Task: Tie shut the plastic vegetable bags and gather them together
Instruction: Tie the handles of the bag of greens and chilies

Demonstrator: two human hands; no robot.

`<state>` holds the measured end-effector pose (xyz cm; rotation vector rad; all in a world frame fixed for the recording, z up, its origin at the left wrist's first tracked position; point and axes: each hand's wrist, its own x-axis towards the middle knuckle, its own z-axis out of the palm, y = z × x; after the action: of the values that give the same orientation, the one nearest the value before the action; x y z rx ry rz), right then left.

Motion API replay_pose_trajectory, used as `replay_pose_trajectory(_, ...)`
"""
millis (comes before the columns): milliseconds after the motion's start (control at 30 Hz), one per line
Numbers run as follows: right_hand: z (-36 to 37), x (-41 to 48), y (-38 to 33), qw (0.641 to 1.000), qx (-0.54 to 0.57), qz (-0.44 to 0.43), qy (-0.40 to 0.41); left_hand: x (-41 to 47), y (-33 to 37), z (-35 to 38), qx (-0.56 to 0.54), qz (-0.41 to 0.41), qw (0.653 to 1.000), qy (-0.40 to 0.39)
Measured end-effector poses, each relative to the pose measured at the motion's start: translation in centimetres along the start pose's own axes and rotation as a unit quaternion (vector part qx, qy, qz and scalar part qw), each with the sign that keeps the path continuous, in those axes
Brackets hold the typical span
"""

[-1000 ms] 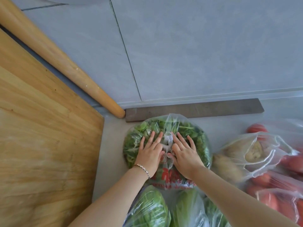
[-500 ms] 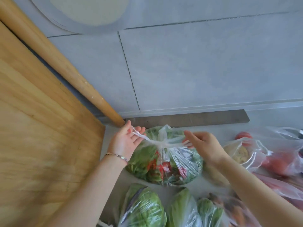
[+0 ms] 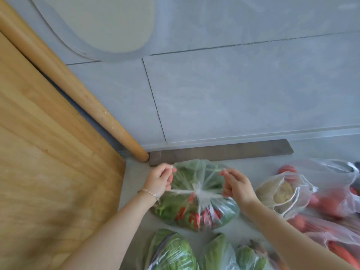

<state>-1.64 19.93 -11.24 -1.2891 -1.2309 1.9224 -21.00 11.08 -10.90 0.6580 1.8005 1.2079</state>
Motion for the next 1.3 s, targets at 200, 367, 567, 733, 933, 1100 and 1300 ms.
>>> replay_pose_trajectory(200, -0.4, -0.7, -0.9, 0.995, -0.085, -0.043, 0.03, -0.8, 0.3, 0.6, 0.08, 0.054, 0.992, 0.078)
replay_pose_trajectory(367, 2.8, -2.6, -5.9, 0.963, -0.17, -0.196, -0.07, -3.2, 3.4, 2.8, 0.121, 0.102, 0.984, -0.08)
replay_pose_trajectory(567, 3.5, -2.2, -4.9, 0.976, -0.103, -0.192, -0.016, -4.2, 4.6, 4.6, 0.07, 0.095, 0.992, -0.031)
replay_pose_trajectory(733, 2.3, -2.5, -1.6, 0.935, -0.304, -0.162, -0.081, -4.8, 4.7, 4.4, 0.003, 0.054, 0.998, 0.014)
replay_pose_trajectory(933, 4.1, -2.2, 0.9, 0.932, -0.312, -0.178, -0.041, -5.5, 5.1, 4.9, -0.065, 0.023, 0.997, 0.038)
replay_pose_trajectory(1100, 4.9, -1.7, 0.6, 0.983, -0.174, -0.043, 0.03, -5.5, 5.3, 3.5, -0.089, 0.022, 0.99, 0.104)
replay_pose_trajectory(1300, 5.3, -3.6, 1.9, 0.886, -0.378, -0.21, -0.167, -5.4, 7.0, 4.4, -0.125, 0.035, 0.992, 0.001)
